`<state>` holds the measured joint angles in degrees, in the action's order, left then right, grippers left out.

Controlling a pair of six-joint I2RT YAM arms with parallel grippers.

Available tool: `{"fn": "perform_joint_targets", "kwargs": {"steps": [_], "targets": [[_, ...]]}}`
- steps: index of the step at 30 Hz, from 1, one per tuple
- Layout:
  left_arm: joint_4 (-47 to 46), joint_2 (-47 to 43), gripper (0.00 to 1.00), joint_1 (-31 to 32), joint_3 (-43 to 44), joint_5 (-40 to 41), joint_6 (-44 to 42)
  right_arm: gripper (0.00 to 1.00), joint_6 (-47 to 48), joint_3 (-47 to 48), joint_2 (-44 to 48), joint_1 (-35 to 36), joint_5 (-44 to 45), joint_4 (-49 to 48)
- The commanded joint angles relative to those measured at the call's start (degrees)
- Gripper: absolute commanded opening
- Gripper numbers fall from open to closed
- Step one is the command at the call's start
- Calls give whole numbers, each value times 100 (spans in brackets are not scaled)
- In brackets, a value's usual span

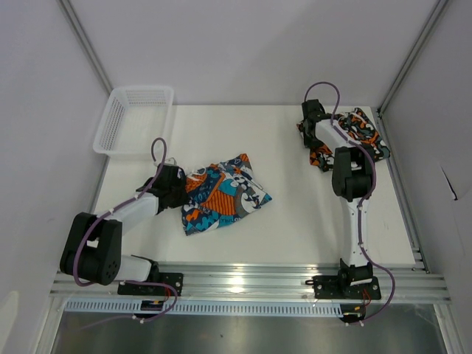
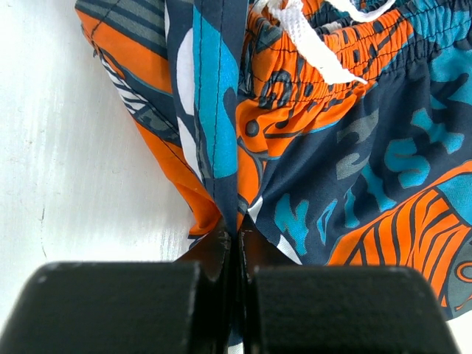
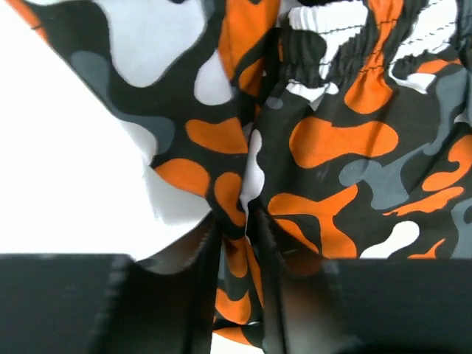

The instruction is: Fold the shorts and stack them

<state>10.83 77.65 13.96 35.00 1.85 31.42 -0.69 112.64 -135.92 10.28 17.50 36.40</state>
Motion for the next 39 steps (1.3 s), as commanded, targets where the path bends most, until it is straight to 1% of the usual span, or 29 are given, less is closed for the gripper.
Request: {"fn": "perform_joint_targets", "kwargs": {"steps": [1, 2, 3, 4, 7, 8, 10, 12, 13, 16, 17, 20, 22, 23, 24, 25, 26, 27, 30, 32, 33, 37, 39], "targets": [[-81, -127, 0, -16, -2, 140, -110, 25, 42, -154, 144, 18, -579, 104], [-55, -153, 0, -16, -11, 175, -101, 9, 42, -163, 144, 18, -624, 113], [-20, -179, 0, -16, -11, 254, -92, 0, 42, -163, 144, 18, -686, 182], [33, -241, 0, -24, -20, 290, -49, 0, 42, -181, 171, 26, -851, 192], [182, -364, 0, -94, -46, 430, 57, 0, -71, -566, 442, 166, -923, 34], [252, -399, 0, -130, -55, 491, 92, 0, -98, -707, 661, 245, -923, -27], [428, -513, 0, -235, -64, 763, 206, 0, -186, -1120, 890, 386, -1002, -177], [691, -733, 0, -305, -108, 974, 294, 0, -361, -1392, 1223, 649, -1160, -334], [762, -812, 0, -393, -125, 1080, 329, 0, -414, -1672, 1321, 781, -1161, -370], [964, -1128, 0, -516, -230, 1239, 391, 0, -616, -1955, 1533, 1361, -1003, -415], [1000, -1181, 0, -543, -248, 1230, 400, 0, -669, -1974, 1551, 1510, -968, -415], [948, -1243, 0, -622, -380, 1108, 409, 0, -985, -1913, 1498, 2291, -932, -371], [947, -1173, 0, -692, -354, 1011, 365, 1, -1100, -1607, 1305, 2530, -993, -327], [930, -1129, 0, -692, -354, 993, 356, 4, -1178, -1448, 1218, 2627, -1037, -231], [912, -1077, 0, -701, -363, 967, 330, 14, -1266, -1281, 1060, 2750, -933, -134], [912, -1041, 0, -701, -337, 949, 330, 40, -1328, -1123, 1006, 2786, -915, -29], [903, -1006, 0, -701, -319, 940, 321, 47, -1372, -973, 1006, 2812, -967, -11], [886, -945, 0, -710, -310, 932, 304, 58, -1442, -989, 1049, 2830, -1133, -71], [868, -857, 0, -727, -275, 940, 295, 71, -1513, -1226, 1339, 2830, -1520, -379], [859, -804, 0, -771, -257, 940, 286, 72, -1504, -1288, 1471, 2839, -1670, -485], [868, -769, 0, -798, -249, 949, 286, 75, -1470, -1306, 1489, 2830, -1697, -520], [964, -567, 0, -947, -143, 1019, 303, 76, -1163, -1367, 1507, 2874, -2653, -853], [1026, -619, 0, -1061, -99, 1256, 303, 79, -1065, -1341, 1472, 2900, -2769, -950]]}}
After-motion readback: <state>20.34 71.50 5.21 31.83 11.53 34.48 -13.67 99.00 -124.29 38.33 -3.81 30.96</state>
